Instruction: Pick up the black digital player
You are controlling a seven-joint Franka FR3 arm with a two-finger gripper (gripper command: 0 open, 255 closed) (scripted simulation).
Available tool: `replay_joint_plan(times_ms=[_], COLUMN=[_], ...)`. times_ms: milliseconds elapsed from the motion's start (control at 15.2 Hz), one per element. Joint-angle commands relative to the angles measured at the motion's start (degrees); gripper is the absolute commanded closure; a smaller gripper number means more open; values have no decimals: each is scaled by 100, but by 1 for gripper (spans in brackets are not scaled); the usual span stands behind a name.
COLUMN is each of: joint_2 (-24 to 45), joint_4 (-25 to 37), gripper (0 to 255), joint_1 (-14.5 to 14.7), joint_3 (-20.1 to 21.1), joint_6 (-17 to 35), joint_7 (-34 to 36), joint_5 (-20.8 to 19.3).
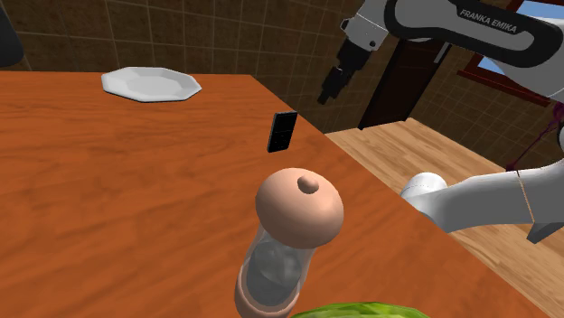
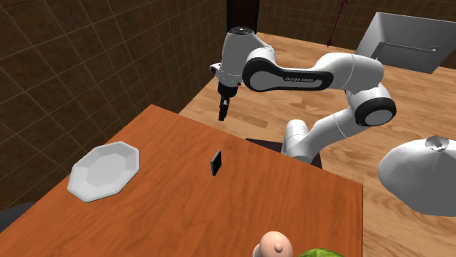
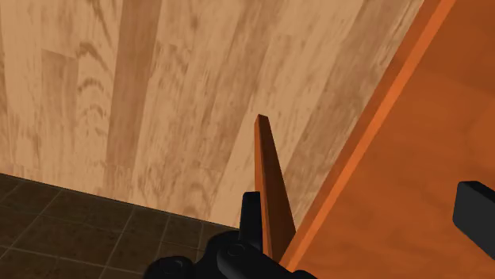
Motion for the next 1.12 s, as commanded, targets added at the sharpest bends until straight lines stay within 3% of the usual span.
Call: replay_joint_plan(times_ms=[0, 528, 1056], joint_2=[0, 936, 2402], joint_4=[0, 1255, 2987], gripper=[0, 0, 0], joint_1=[0, 190, 348], joint_3=[0, 987, 1879], joint_6=[0, -1316, -2473], joint_7=[0, 1427, 3013], joint_5=[0, 496, 987])
